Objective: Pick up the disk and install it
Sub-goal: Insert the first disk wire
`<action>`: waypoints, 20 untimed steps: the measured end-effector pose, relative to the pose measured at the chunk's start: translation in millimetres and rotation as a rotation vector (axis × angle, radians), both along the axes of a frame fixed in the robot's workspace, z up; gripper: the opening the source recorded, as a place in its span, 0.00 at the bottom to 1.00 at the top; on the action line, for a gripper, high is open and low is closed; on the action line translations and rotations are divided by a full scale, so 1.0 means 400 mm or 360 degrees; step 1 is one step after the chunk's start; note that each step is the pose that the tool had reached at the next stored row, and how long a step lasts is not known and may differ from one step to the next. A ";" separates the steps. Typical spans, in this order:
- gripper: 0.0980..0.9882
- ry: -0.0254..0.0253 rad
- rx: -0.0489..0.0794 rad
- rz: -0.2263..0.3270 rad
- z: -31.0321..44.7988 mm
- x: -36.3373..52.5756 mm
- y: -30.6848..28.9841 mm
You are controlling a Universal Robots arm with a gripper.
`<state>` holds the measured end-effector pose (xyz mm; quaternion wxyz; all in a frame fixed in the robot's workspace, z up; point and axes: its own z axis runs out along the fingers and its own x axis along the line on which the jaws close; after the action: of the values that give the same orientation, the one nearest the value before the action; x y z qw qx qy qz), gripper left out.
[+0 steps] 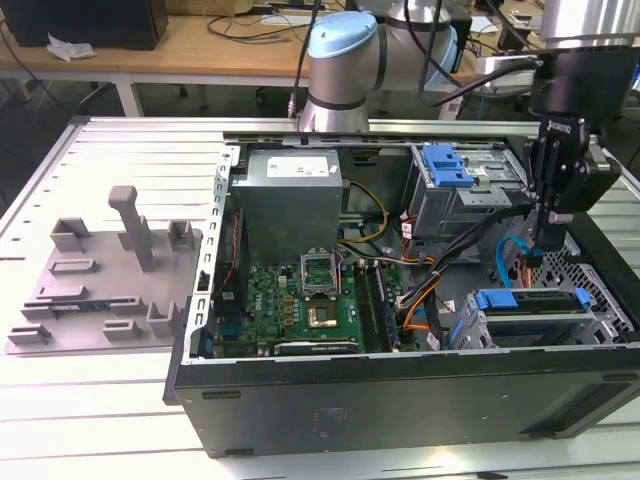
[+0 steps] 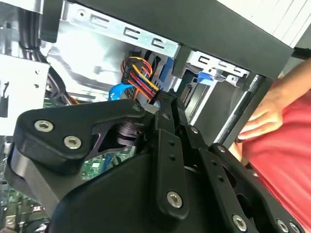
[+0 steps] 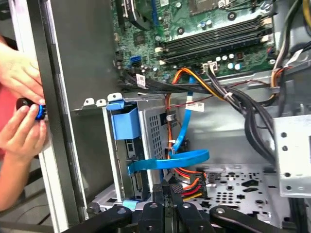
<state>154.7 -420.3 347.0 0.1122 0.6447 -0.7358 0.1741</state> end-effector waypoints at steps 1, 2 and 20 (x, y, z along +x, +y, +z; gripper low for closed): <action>0.08 0.00003 0.0029 0.0000 0.008 -0.001 -0.007; 0.08 0.00005 0.0035 0.0000 0.011 -0.001 -0.014; 0.08 0.00006 0.0209 0.0005 0.023 -0.011 -0.127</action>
<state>150.4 -471.1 356.1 0.0696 0.6518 -0.7447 0.1256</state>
